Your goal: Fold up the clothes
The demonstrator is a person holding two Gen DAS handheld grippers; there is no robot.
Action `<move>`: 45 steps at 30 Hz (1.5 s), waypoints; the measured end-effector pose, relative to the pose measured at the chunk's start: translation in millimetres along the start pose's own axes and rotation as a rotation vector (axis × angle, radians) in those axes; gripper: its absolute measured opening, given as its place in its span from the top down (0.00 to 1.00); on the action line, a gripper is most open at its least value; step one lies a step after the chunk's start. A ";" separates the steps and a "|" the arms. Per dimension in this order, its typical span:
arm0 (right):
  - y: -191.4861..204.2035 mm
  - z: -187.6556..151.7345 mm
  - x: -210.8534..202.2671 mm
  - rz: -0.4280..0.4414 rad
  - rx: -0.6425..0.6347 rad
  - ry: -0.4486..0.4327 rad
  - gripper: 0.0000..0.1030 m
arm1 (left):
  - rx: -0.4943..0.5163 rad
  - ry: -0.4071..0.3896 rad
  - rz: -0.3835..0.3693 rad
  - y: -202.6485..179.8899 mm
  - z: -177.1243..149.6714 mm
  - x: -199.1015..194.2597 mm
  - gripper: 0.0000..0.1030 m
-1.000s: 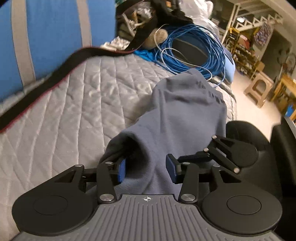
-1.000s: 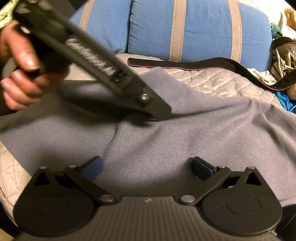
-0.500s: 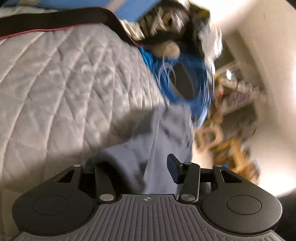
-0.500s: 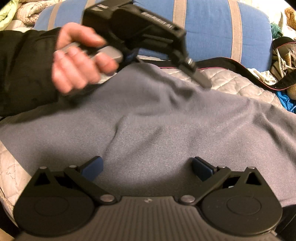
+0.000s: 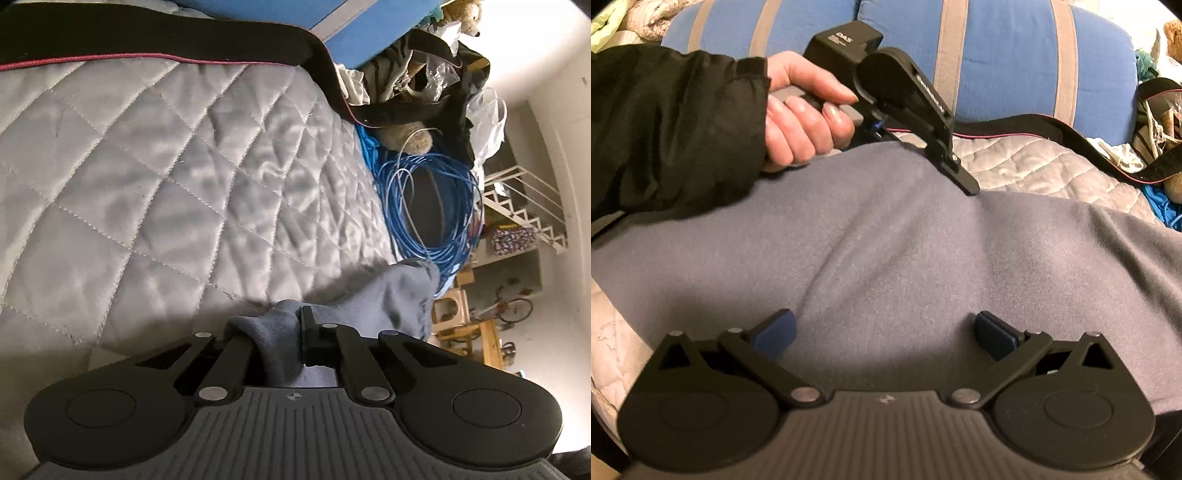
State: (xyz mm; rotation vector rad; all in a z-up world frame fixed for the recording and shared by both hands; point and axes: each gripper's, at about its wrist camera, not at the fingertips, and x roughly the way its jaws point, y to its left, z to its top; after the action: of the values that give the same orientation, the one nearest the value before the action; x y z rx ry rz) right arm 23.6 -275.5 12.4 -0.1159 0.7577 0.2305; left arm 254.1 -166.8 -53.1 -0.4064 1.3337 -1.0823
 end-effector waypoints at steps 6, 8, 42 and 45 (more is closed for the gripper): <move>-1.5 1.4 1.7 0.001 0.002 -0.003 0.01 | -0.003 0.057 -0.060 4.9 5.6 -4.3 0.94; -1.8 1.6 2.0 0.001 0.002 -0.003 0.01 | 0.034 0.070 -0.069 -0.3 5.0 -7.6 0.94; -2.6 -4.5 -4.4 0.010 0.003 -0.008 0.01 | 0.202 -0.092 0.321 -24.6 -37.7 -118.7 0.50; -2.4 -4.5 -4.3 0.009 0.004 -0.009 0.01 | 0.292 -0.113 0.416 -35.6 -65.4 -127.9 0.51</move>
State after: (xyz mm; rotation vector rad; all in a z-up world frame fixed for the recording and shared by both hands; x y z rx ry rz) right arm 18.1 -279.5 12.2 -0.1075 0.7495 0.2380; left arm 197.1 -59.3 31.2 0.0289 1.0772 -0.8708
